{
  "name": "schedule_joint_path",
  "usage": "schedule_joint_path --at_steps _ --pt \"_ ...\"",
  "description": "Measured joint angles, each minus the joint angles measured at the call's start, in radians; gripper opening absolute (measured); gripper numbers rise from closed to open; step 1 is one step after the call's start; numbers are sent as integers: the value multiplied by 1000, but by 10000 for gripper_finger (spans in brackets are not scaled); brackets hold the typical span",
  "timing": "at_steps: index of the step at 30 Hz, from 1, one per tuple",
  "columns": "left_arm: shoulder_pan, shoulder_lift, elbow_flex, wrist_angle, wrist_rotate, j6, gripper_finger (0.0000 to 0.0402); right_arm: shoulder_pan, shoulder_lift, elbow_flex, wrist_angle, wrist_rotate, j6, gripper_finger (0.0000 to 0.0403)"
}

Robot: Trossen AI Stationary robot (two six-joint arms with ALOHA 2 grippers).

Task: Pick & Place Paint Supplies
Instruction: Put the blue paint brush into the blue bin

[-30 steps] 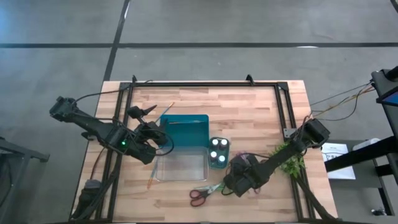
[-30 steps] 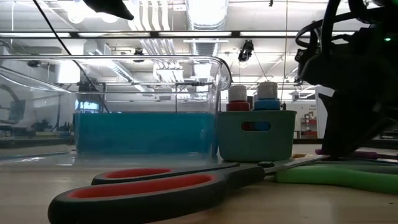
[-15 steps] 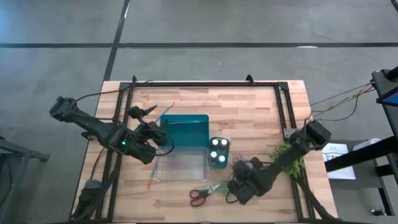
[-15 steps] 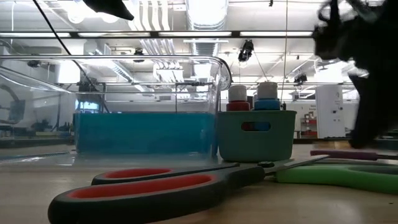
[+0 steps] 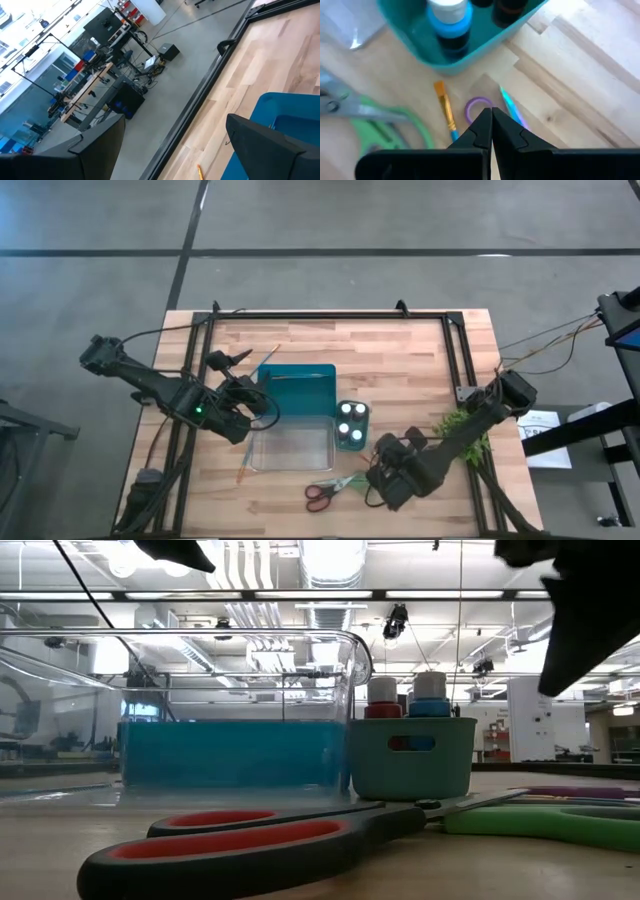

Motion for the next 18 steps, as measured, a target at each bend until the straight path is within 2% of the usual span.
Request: schedule_joint_path --at_steps 8,18 --pt "0 0 0 0 0 0 353 23 3 -12 72 15 -39 7" --pt "0 0 0 4 8 0 353 9 3 -102 394 19 -144 12"
